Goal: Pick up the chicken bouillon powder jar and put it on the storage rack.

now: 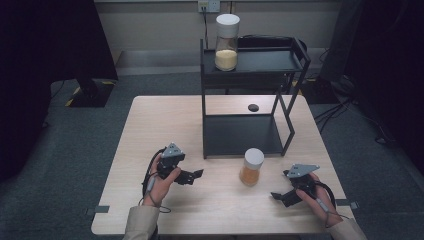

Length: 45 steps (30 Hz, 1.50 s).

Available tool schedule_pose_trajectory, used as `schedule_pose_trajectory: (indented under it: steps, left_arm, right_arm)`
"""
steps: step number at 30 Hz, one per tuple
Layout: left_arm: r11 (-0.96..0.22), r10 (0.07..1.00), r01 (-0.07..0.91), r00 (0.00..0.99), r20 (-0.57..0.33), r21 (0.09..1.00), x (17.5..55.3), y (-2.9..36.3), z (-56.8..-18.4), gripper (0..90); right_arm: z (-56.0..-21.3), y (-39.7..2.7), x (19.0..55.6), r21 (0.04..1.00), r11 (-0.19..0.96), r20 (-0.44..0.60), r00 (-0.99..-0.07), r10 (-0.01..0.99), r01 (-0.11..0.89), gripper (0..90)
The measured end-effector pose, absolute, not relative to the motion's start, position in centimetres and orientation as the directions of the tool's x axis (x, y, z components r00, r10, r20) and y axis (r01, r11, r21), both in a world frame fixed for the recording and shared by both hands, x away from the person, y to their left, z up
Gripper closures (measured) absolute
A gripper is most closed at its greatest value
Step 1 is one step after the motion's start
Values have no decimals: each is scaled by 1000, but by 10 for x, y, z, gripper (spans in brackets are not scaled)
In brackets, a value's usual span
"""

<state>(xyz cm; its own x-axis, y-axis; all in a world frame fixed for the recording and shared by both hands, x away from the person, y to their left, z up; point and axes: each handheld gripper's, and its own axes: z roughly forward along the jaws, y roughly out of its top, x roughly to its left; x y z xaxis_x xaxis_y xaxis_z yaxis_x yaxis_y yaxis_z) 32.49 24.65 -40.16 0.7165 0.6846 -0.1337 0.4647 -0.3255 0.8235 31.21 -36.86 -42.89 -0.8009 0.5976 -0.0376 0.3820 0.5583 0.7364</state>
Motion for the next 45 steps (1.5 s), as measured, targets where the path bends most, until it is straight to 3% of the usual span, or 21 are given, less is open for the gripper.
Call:
schedule_pose_trajectory:
  steps: [13, 23, 45]
  left_arm:
    - [-386, 715, 487, 694, -79, 783, 312, 244, -424, 23]
    - [-494, 706, 466, 708, 26, 734, 309, 232, -428, 3]
    - [-491, 708, 468, 706, 24, 735, 309, 232, -428, 0]
  right_arm:
    - [-429, -369, 312, 736, 558, -37, -801, 598, 382, 0]
    - [-429, -368, 312, 736, 559, -38, -801, 598, 382, 0]
    - [-429, -368, 312, 735, 558, -37, -800, 599, 384, 0]
